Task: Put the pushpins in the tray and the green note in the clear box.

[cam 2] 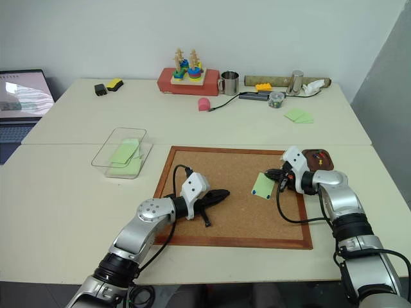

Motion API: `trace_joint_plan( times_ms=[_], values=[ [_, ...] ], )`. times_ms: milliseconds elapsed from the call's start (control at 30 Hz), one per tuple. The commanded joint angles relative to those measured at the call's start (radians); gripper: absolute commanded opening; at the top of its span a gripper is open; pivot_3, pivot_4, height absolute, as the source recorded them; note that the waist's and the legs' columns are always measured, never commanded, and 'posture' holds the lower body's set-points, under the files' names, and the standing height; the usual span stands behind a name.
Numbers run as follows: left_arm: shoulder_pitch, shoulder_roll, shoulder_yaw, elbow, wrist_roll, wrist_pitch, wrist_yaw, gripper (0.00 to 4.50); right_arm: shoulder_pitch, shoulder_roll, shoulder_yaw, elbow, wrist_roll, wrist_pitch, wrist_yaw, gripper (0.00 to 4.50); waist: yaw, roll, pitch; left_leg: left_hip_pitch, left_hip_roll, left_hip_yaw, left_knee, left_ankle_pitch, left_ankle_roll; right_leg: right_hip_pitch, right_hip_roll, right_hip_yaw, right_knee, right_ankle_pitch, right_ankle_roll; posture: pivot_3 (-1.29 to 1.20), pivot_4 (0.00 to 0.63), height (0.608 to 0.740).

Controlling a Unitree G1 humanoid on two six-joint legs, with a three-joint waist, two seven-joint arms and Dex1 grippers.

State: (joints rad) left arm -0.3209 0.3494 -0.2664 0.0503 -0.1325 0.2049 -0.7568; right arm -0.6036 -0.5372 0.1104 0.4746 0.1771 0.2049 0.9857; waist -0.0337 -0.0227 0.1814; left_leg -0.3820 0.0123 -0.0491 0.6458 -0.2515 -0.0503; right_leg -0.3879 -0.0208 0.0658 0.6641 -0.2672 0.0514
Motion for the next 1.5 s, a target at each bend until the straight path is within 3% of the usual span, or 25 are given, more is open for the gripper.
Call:
trace_joint_plan(
  times_ms=[33,700,1500],
  values=[
    [0.006,0.004,0.003,0.006,0.014,0.000,0.001,0.00,-0.010,-0.010,-0.019,-0.045,0.000,-0.015,0.009,0.03,0.000,0.000,0.000,0.000,0.000,0.000,0.000,0.000,0.000,0.000,0.000,0.000,0.000,0.000,0.000,0.00,0.150,0.740],
    [0.023,-0.001,-0.011,0.003,0.026,0.003,0.008,0.00,0.020,-0.014,-0.042,-0.159,0.011,-0.026,0.007,0.03,0.000,0.000,0.000,0.000,0.000,0.000,0.000,0.000,0.000,0.000,0.000,0.000,0.000,0.000,0.000,0.00,0.150,0.740],
    [0.033,-0.002,-0.013,0.021,0.038,0.007,0.022,0.00,0.003,-0.032,-0.109,-0.282,0.105,0.111,0.021,0.03,-0.001,0.000,0.000,0.000,0.000,0.000,0.000,0.000,0.000,0.000,0.000,0.000,0.000,0.000,0.000,0.00,0.150,0.740]
  ],
)
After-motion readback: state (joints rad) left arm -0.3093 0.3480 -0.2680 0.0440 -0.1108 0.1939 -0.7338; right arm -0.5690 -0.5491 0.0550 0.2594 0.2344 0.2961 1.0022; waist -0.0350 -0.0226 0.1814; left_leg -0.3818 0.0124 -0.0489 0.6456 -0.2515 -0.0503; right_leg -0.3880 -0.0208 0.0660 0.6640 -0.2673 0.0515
